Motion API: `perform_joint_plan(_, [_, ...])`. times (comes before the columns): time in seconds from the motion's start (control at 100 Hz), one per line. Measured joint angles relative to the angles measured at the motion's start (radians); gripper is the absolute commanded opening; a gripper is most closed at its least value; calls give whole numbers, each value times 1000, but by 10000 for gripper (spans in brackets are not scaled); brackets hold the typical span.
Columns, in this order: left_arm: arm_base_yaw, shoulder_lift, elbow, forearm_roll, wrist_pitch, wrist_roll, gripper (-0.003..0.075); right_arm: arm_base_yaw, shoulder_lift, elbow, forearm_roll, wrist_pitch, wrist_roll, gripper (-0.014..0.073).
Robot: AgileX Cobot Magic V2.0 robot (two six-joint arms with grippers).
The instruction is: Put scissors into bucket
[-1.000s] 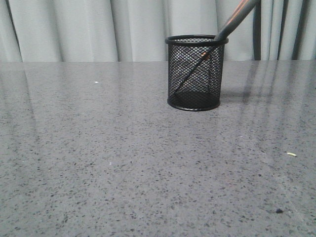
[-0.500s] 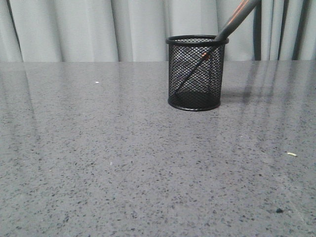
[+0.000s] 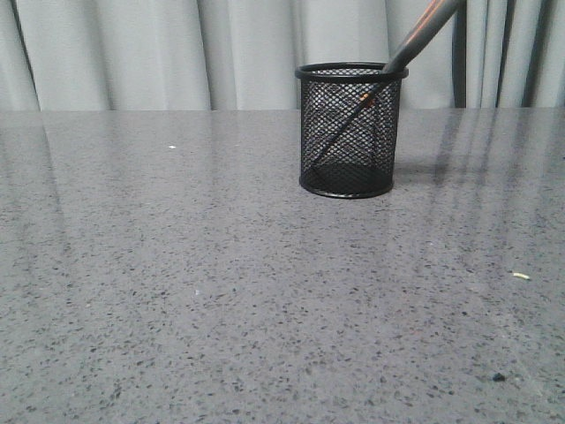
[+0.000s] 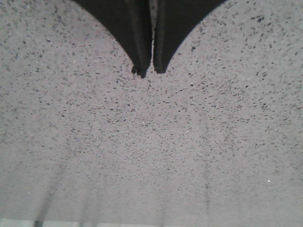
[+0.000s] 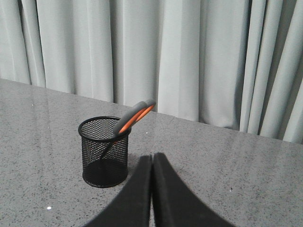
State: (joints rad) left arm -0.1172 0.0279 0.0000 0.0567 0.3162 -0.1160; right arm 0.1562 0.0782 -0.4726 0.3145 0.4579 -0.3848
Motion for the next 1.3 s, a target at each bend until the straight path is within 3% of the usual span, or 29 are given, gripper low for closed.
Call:
perform_joint_plan(0.28, [0,0,0,0,2,0,-19,0,0,2,0,0,0,-45])
perform_joint_plan(0.29, [0,0,0,-57,2,0,-19,0,0,2,0,0,0,-45])
perform_joint_plan(0.3, [0,0,0,0,2,0,-19,0,0,2,0,0,0,-45])
perform_joint_plan(0.45, [0,0,0,0,2,0,-19,0,0,19,-11,-14,6,-45])
perform_joint_plan(0.72, [0,0,0,0,2,0,-20,-79,0,304,-239,-325,345,-45])
perform_joint_plan(0.85, [0,0,0,0,2,0,-19,-117,0,468,-290,-416,412,-45])
perform_joint_plan(1.02, [0,0,0,0,2,0,-20,-167,-7,487,-329,-366,426,-45])
perform_joint_plan(1.3, [0,0,0,0,3,0,-19,-225,-89,487,-337,-146,429,-45])
